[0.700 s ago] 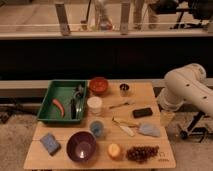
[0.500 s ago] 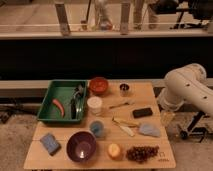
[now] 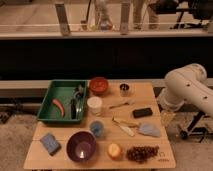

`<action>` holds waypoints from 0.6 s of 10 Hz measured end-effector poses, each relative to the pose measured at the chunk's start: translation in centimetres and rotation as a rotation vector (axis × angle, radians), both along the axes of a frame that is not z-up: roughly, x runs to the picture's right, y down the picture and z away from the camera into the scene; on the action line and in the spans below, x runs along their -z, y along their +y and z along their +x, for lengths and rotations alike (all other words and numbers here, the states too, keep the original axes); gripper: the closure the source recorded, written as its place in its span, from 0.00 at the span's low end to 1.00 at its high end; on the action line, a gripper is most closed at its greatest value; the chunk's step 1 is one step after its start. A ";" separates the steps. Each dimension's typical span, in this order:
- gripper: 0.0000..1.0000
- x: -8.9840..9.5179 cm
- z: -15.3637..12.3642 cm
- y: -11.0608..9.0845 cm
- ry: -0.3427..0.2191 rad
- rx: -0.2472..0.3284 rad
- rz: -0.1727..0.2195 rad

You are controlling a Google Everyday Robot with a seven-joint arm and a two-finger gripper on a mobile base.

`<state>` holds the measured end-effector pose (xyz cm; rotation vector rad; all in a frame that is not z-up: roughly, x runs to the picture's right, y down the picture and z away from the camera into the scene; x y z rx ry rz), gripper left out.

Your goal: Place brush in red bowl

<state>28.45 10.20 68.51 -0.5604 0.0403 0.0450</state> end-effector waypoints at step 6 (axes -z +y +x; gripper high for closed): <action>0.20 -0.2 -0.8 -0.2 -0.007 -0.003 0.000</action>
